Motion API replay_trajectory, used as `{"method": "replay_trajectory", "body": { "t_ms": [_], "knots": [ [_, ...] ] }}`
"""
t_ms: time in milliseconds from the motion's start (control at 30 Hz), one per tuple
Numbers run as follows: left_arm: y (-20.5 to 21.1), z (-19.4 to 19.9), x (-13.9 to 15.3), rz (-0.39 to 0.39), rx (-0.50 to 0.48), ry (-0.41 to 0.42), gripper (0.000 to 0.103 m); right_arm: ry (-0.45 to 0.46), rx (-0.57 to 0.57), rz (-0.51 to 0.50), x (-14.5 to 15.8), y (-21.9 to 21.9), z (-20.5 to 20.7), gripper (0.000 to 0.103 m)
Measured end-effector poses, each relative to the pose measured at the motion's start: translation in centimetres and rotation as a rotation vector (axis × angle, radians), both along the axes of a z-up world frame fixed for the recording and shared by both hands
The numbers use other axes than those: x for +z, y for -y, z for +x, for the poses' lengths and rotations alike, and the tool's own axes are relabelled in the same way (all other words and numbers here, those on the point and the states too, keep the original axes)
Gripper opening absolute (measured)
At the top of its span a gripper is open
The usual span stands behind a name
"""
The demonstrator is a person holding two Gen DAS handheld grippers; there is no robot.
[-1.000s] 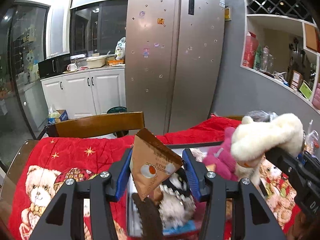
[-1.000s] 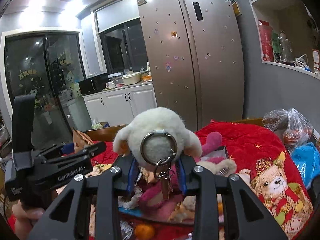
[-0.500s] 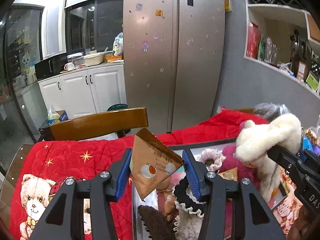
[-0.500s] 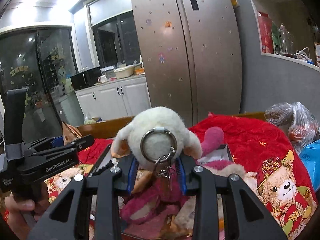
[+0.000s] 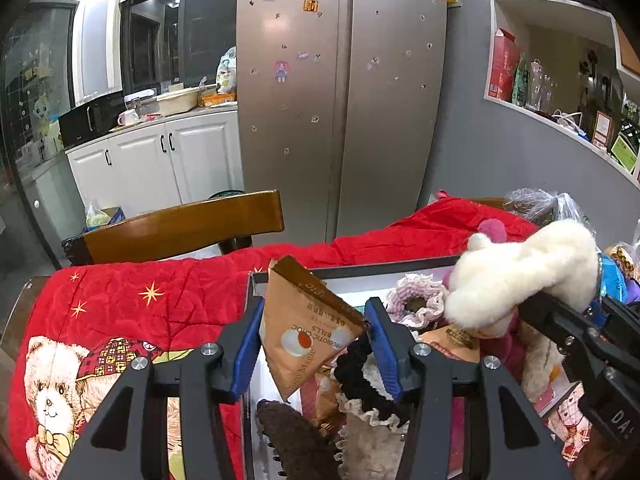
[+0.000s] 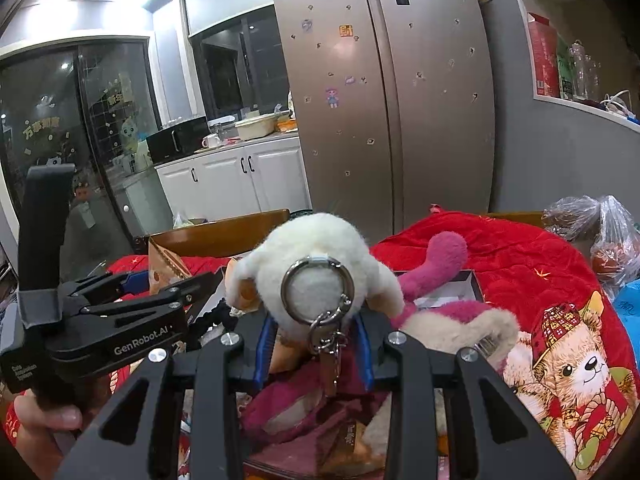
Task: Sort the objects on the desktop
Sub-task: 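Lower the packet into the tray and open the left gripper while the right releases the bear there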
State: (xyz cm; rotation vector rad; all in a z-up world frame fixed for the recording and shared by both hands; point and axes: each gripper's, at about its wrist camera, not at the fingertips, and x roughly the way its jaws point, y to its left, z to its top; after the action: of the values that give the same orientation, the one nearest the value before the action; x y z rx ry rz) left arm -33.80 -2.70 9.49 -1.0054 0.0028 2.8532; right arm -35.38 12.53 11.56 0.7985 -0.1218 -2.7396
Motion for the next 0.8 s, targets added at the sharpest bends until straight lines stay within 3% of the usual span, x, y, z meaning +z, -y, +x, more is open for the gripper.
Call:
{"method": "replay_trajectory", "body": {
  "t_ms": [233, 367, 433, 500, 600, 667, 733, 800],
  "knots": [
    [0.0, 0.0, -0.2, -0.005, 0.017, 0.002, 0.056, 0.021, 0.006, -0.026, -0.2, -0.3, -0.2, 0.035],
    [0.4, -0.2, -0.1, 0.017, 0.021, 0.022, 0.077, 0.024, 0.009, -0.046, -0.1, -0.6, -0.1, 0.037],
    [0.6, -0.2, 0.1, 0.025, 0.028, 0.021, 0.079, 0.02, 0.008, -0.056, 0.1, -0.9, -0.3, 0.039],
    [0.8, -0.1, 0.1, 0.027, 0.038, 0.021, 0.079, 0.013, 0.01, -0.069, 0.3, -1.1, -0.1, 0.046],
    [1.2, -0.3, 0.1, 0.022, 0.055, 0.03, 0.079, -0.036, 0.029, -0.106, 1.1, -1.5, 0.7, 0.069],
    [1.4, -0.3, 0.2, 0.022, 0.058, 0.028, 0.079, -0.092, 0.034, -0.113, 1.9, -1.6, 1.4, 0.093],
    [1.4, -0.2, 0.3, 0.017, 0.049, 0.022, 0.079, -0.159, 0.035, -0.111, 2.8, -1.7, 2.4, 0.103],
    [1.4, -0.1, 0.5, 0.007, 0.047, 0.018, 0.079, -0.187, 0.036, -0.106, 3.6, -1.8, 3.1, 0.103]
  ]
}}
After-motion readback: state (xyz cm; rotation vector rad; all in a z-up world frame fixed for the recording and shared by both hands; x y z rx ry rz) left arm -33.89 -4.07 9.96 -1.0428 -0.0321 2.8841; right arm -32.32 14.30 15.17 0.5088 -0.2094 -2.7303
